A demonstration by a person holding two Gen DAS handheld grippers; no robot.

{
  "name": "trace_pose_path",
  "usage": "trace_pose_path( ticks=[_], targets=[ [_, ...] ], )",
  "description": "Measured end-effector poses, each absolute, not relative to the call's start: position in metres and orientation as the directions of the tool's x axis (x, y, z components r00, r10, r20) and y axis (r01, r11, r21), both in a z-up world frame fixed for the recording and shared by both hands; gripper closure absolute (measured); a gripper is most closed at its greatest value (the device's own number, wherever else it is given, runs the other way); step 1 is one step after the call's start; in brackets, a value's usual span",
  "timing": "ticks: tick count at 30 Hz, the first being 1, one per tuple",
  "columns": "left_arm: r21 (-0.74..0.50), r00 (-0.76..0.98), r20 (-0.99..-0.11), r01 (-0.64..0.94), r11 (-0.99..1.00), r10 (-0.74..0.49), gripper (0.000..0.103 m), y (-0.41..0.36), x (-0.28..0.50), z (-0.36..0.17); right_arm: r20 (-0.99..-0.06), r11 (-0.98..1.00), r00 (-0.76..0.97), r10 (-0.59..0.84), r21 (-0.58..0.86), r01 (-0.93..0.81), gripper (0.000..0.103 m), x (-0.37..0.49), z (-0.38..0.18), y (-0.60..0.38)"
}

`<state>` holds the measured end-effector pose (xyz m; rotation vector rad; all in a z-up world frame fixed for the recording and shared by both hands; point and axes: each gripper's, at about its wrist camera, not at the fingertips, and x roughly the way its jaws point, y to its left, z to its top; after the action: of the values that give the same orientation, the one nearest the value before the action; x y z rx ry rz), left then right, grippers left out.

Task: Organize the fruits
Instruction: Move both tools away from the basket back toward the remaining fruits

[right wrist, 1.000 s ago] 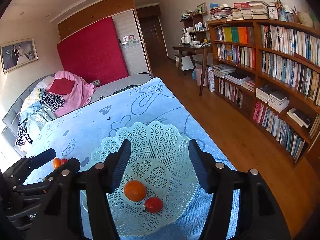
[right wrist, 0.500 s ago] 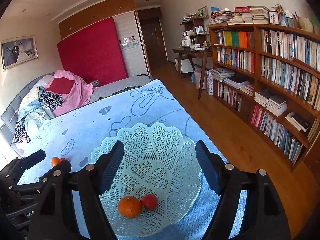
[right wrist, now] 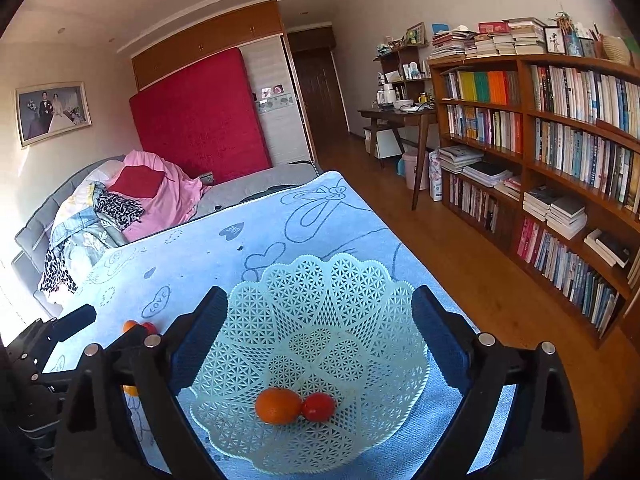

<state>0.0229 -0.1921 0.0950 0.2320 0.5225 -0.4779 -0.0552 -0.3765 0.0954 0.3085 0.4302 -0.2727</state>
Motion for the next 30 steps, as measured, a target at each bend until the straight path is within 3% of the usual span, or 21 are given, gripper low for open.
trace_pose_path(
  ticks=[5,30],
  targets=[
    [0.106,0.780,-0.526,0.456,0.884,-0.339,0.016,-0.183,0.026,0.093,-0.444,0.922,0.885,-0.142,0.265,0.281,0.008,-0.053,0.093,-0.369],
    [0.086,0.820,-0.526,0.316,0.945,-0.227,0.016,-0.116,0.039,0.081,-0.483,0.977,0.874,-0.045,0.162,0.140,0.008,-0.026,0.081,-0.289]
  ],
)
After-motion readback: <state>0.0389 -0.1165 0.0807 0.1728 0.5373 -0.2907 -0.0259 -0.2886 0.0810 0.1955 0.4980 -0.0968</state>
